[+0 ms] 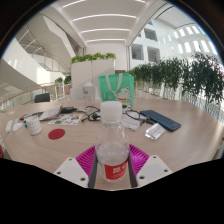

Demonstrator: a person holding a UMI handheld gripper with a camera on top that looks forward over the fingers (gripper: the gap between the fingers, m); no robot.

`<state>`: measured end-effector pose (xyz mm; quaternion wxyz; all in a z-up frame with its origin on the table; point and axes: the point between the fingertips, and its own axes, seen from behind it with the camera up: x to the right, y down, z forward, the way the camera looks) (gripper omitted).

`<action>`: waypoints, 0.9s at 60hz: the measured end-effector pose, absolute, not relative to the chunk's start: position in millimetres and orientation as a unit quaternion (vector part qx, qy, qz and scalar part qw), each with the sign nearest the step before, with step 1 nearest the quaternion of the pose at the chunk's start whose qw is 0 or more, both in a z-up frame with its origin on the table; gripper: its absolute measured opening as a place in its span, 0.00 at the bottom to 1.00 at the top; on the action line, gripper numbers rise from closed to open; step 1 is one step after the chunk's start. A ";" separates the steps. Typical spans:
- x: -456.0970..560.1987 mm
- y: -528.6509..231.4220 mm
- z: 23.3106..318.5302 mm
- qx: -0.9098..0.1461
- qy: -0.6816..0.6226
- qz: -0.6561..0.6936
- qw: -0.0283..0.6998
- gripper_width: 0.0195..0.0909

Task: Pour water

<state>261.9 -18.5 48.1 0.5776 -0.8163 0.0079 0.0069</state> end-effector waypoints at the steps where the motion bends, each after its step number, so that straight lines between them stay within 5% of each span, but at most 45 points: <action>1: 262.6 -15.5 51.0 -0.813 0.009 0.009 0.582 0.40; 26: 263.7 -12.0 50.6 -0.820 0.052 0.004 0.569 0.17; 44: 166.6 77.8 248.9 -0.764 -0.123 -0.121 0.622 0.17; 48: 110.3 102.1 267.2 -0.744 -0.200 -0.161 0.617 0.17; 54: 36.9 129.1 249.3 -0.698 -0.346 -0.275 0.564 0.17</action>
